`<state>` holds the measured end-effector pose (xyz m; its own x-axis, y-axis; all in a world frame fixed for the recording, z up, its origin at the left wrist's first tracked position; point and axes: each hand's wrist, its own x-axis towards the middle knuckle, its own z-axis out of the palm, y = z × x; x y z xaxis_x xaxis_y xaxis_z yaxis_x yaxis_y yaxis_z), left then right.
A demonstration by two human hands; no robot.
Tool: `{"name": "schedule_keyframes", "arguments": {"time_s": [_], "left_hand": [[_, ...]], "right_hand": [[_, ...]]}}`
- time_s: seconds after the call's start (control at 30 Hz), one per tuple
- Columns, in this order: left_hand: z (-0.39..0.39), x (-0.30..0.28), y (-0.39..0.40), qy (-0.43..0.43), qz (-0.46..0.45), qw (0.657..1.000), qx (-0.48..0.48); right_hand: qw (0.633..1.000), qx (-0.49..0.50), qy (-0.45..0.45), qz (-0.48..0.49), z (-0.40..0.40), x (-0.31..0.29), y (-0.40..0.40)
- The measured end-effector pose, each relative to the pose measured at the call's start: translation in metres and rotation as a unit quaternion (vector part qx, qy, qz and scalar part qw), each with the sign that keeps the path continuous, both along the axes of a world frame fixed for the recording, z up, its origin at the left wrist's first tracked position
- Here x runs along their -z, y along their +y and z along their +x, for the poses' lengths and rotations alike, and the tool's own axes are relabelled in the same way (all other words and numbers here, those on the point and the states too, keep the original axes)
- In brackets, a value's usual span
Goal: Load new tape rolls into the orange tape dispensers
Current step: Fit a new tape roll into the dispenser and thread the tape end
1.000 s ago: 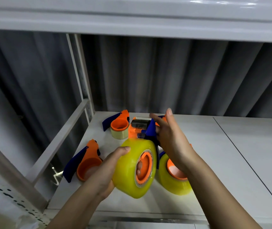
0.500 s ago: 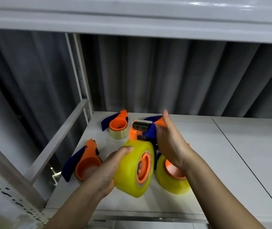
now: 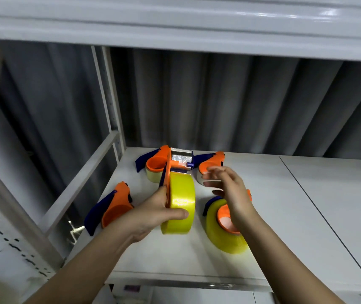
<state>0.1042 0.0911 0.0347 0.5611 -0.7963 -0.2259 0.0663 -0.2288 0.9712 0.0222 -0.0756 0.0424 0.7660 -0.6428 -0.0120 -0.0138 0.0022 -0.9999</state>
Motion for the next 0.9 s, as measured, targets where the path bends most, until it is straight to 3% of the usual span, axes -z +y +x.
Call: {"name": "schedule_keyframes", "arguments": {"time_s": [0.1,0.2,0.3,0.37,0.5,0.77,0.9], "left_hand": [[0.007,0.008,-0.011,-0.093,0.075,0.993,0.007],[0.010,0.015,-0.024,-0.210,0.146,0.967,-0.012],[0.005,0.015,-0.033,-0.324,0.218,0.920,-0.033],[-0.002,0.014,-0.038,-0.383,0.274,0.882,-0.033],[-0.011,0.020,-0.044,-0.436,0.338,0.834,-0.024],[-0.015,0.033,-0.055,-0.485,0.406,0.774,0.000],[-0.015,0.042,-0.062,-0.489,0.437,0.754,0.021]], "right_hand": [[0.996,-0.063,0.030,-0.057,-0.007,0.011,0.013],[0.989,-0.102,0.089,-0.054,-0.009,0.021,0.022],[0.987,-0.101,0.121,-0.040,-0.008,0.028,0.026],[0.976,-0.093,0.158,-0.113,-0.005,0.035,0.023],[0.917,-0.101,0.238,-0.303,0.001,0.043,0.015],[0.849,-0.150,0.245,-0.444,0.011,0.061,0.015],[0.728,-0.121,0.309,-0.601,0.015,0.068,0.014]]}}
